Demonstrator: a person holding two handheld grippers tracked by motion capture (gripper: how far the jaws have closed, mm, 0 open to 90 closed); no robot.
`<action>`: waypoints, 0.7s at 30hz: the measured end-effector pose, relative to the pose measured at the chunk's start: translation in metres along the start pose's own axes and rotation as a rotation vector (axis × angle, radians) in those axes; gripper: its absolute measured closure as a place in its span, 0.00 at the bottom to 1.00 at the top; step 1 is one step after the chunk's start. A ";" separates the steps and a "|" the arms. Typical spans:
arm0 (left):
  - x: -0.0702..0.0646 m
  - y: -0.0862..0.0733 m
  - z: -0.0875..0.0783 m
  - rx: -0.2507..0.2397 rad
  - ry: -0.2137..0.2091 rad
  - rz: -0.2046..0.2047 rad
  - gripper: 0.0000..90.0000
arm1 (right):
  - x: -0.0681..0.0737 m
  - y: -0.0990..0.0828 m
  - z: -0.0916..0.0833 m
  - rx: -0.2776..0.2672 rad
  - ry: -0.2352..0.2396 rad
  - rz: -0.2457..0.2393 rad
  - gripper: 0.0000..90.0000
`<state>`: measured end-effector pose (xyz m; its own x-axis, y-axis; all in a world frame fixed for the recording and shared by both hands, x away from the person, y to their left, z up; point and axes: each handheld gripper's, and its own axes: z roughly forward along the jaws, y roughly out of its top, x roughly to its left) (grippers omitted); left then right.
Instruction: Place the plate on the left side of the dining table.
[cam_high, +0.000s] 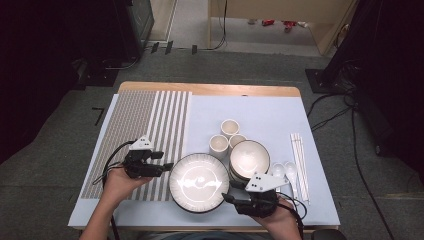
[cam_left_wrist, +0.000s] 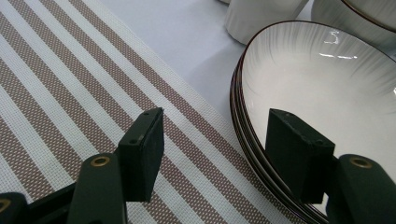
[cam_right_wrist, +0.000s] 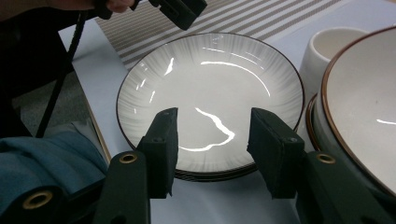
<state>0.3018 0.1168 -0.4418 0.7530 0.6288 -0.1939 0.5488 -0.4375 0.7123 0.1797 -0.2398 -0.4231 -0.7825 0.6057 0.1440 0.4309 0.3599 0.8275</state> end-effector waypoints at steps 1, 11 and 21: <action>0.000 0.000 0.000 0.000 0.000 0.000 0.42 | -0.001 -0.001 0.000 0.004 -0.002 0.008 0.59; 0.000 0.000 0.001 0.001 -0.003 -0.001 0.42 | 0.000 -0.010 0.008 0.033 0.006 0.020 0.52; -0.001 0.000 0.001 0.003 -0.006 0.002 0.42 | 0.006 -0.013 0.022 0.093 0.013 0.000 0.41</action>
<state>0.3019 0.1156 -0.4427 0.7560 0.6242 -0.1969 0.5487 -0.4404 0.7106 0.1794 -0.2254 -0.4454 -0.7880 0.5967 0.1515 0.4704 0.4248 0.7735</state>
